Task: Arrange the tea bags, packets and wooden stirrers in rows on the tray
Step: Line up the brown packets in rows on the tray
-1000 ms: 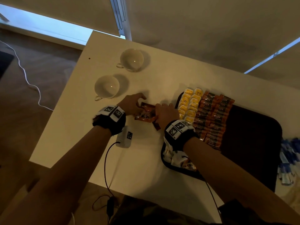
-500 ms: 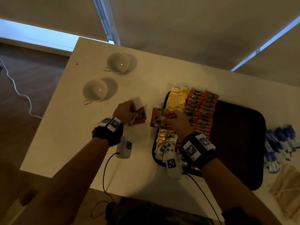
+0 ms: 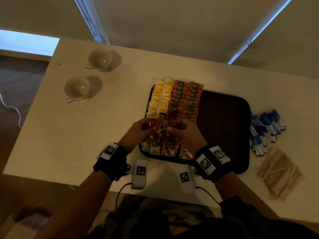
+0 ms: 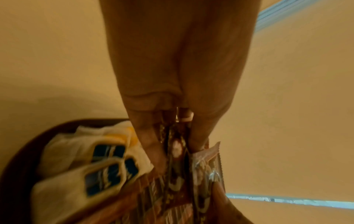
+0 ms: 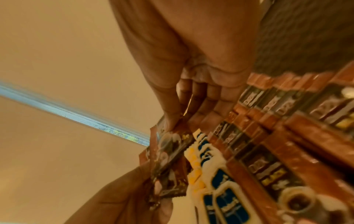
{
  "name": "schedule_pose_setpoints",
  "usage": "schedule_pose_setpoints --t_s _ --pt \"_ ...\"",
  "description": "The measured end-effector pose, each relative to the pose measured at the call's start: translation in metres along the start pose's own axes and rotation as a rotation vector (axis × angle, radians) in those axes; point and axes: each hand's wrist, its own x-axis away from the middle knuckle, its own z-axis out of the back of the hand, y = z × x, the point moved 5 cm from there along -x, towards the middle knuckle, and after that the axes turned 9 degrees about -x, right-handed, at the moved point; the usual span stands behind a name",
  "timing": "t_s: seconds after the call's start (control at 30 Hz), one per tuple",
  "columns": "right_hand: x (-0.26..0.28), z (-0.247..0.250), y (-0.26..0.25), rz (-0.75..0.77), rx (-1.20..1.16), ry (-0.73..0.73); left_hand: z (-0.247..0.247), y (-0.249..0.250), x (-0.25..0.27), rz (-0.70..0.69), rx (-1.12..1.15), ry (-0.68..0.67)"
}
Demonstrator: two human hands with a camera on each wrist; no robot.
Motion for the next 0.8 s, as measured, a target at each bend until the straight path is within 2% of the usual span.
schedule_pose_setpoints --t_s 0.23,0.37,0.5,0.6,0.7,0.8 --pt "0.028 0.048 0.022 0.023 0.097 0.021 -0.053 -0.007 0.017 0.031 0.017 -0.120" --pt "0.035 0.071 0.035 0.014 0.124 0.061 -0.056 -0.006 0.014 -0.083 -0.211 0.020" --pt "0.039 0.092 0.048 0.008 0.112 0.126 -0.059 -0.019 0.009 -0.106 -0.498 0.055" --pt "0.041 0.105 0.058 0.003 0.112 0.231 -0.065 -0.024 0.004 -0.138 -0.722 0.101" --pt "0.040 0.113 0.068 -0.012 0.112 0.327 -0.074 -0.020 0.003 -0.191 -0.851 0.146" --pt "0.038 0.117 0.074 -0.037 0.088 0.394 -0.075 -0.019 -0.002 -0.183 -0.929 0.182"
